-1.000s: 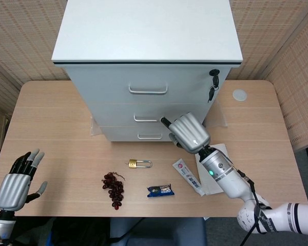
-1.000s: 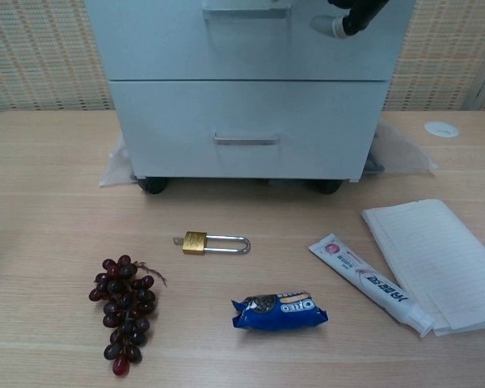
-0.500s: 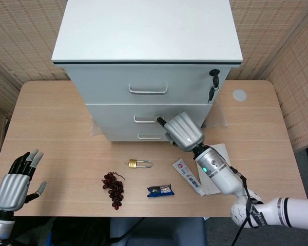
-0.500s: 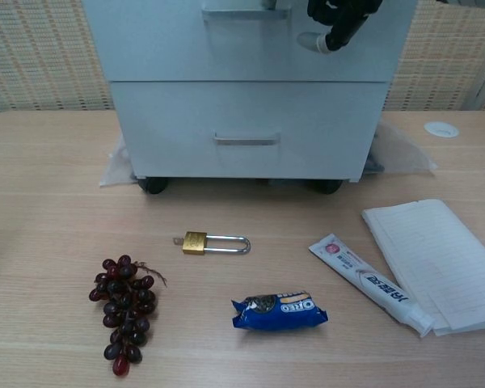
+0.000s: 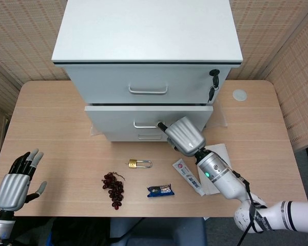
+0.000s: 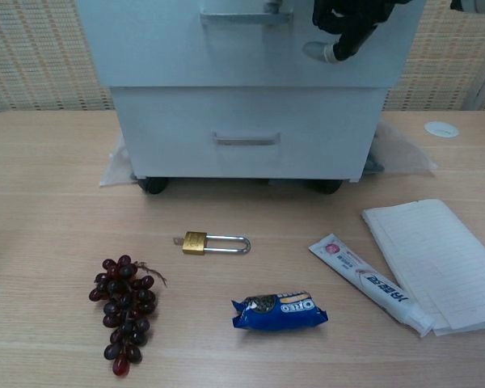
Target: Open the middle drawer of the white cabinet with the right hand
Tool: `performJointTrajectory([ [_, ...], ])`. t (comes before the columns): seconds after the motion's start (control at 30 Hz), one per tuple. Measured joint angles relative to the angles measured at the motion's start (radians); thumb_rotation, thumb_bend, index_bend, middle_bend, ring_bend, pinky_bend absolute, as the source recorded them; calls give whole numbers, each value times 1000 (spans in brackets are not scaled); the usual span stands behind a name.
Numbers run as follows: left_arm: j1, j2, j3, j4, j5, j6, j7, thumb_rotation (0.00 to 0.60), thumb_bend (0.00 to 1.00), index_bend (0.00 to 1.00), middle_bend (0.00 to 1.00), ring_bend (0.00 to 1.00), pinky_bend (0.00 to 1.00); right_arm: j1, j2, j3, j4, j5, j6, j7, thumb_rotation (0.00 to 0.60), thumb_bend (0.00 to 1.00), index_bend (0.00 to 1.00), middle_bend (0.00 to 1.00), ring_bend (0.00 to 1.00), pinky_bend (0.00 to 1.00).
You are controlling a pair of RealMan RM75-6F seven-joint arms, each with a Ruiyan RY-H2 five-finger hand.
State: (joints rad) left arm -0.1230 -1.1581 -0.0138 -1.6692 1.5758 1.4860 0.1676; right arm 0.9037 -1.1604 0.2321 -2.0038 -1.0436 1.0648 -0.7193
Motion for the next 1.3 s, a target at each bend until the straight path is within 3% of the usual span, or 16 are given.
performJointTrajectory([
  [1.3,1,-5,3,8,6,4,-6,600,326,25,0,0,104,-64,77,-106,-213,-177,51,-90,600,391,250,876,885,842],
])
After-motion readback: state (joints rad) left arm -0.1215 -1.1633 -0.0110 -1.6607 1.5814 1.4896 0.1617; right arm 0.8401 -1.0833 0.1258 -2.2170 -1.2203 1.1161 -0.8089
